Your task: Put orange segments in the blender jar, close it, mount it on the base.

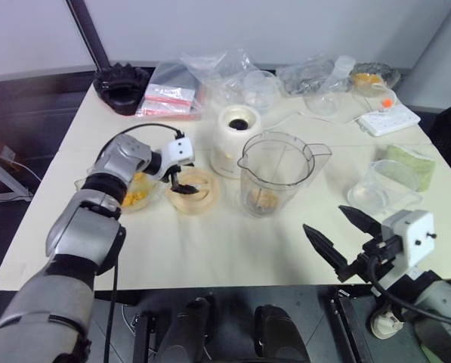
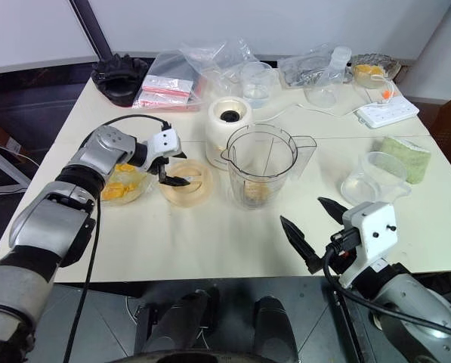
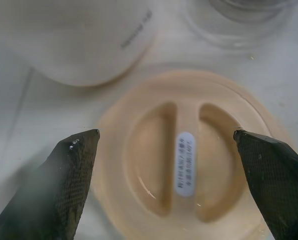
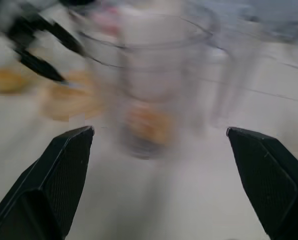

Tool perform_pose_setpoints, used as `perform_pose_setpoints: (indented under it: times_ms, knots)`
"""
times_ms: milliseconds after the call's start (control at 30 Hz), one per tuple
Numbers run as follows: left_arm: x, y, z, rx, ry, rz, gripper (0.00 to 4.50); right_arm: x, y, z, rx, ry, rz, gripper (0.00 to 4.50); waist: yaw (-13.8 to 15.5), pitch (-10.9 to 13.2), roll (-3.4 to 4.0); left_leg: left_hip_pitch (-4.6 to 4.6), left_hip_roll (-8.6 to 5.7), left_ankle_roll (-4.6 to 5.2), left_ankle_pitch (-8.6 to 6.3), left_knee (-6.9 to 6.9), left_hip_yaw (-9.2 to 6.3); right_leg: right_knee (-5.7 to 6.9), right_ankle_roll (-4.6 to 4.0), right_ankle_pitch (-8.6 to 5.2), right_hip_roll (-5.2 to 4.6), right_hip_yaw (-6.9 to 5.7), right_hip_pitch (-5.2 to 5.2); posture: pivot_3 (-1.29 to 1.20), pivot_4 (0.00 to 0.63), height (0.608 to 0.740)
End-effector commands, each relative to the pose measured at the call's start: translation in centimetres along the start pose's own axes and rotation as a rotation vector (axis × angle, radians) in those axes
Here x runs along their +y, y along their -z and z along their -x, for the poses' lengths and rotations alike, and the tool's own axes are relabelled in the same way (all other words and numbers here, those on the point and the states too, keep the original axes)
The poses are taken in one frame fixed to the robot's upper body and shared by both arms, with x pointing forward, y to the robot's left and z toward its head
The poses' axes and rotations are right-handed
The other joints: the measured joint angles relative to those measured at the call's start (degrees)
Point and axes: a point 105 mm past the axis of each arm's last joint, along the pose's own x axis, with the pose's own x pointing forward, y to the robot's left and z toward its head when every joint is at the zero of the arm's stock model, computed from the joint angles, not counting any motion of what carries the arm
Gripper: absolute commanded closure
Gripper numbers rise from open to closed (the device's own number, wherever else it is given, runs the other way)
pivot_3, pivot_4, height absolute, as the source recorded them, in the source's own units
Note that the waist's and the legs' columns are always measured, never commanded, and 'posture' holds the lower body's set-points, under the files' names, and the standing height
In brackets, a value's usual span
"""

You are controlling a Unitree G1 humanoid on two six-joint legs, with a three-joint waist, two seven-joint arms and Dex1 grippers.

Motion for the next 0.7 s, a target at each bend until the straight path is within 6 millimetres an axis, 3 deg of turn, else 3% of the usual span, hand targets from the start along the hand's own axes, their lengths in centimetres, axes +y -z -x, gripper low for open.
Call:
perform_pose_setpoints:
  times_ms: [33, 200, 300, 433, 500, 600, 700]
  knots:
    - [-0.1, -0.5, -0.2, 0.013, 0.028, -0.054, 0.00, 0.9, -2.5, -0.2, -0.073, -0.052, -0.023, 0.03, 0.0, 0.0, -0.10, -0.01, 0.04, -0.01, -0.01, 0.10, -0.01, -0.06, -0.04, 0.03, 0.01, -0.03, 0.07, 0.00, 0.150, 0.740]
    - [-0.6, 0.7, -1.2, 0.085, 0.028, -0.051, 0.00, 0.6, -3.8, -0.4, -0.052, -0.065, 0.017, 0.03, 0.1, 0.0, -0.25, -0.01, 0.02, 0.01, -0.03, 0.20, -0.04, -0.28, -0.03, 0.10, -0.03, -0.03, 0.25, 0.00, 0.150, 0.740]
    - [-1.1, 1.1, -1.9, 0.092, 0.032, 0.017, 1.20, 0.1, -4.9, -0.6, -0.062, -0.065, 0.045, 0.00, 0.2, 0.0, -0.24, 0.06, 0.01, 0.05, -0.04, 0.20, -0.05, -0.28, 0.06, 0.15, -0.05, -0.05, 0.34, 0.00, 0.150, 0.740]
    - [-1.8, 2.4, -2.4, 0.131, 0.057, 0.066, 3.30, -0.5, -5.5, -0.7, -0.058, -0.046, 0.060, 0.00, 0.0, 0.0, -0.30, 0.07, 0.06, 0.06, -0.04, 0.26, -0.09, -0.27, 0.05, 0.16, -0.02, -0.10, 0.38, 0.00, 0.150, 0.740]
    - [-2.0, 2.6, -2.4, 0.142, 0.064, 0.074, 4.13, -0.6, -5.6, -0.6, -0.050, -0.039, 0.061, 0.00, 0.0, 0.0, -0.26, 0.08, 0.04, 0.09, -0.06, 0.25, -0.08, -0.28, 0.07, 0.16, -0.04, -0.10, 0.38, 0.00, 0.150, 0.740]
    - [-2.1, 2.5, -2.5, 0.133, 0.068, 0.090, 4.26, -0.8, -5.3, -0.4, -0.029, -0.035, 0.052, 0.00, 0.1, 0.0, -0.27, 0.07, 0.03, 0.12, -0.08, 0.24, -0.08, -0.28, 0.10, 0.17, -0.04, -0.10, 0.38, 0.00, 0.150, 0.740]
    - [-1.1, 0.3, -1.9, 0.048, 0.057, 0.050, 4.26, -0.7, -4.1, 0.1, 0.030, -0.045, 0.029, 0.00, 0.1, 0.0, -0.29, 0.07, 0.03, 0.13, -0.08, 0.25, -0.08, -0.27, 0.10, 0.17, -0.03, -0.10, 0.39, 0.00, 0.150, 0.740]
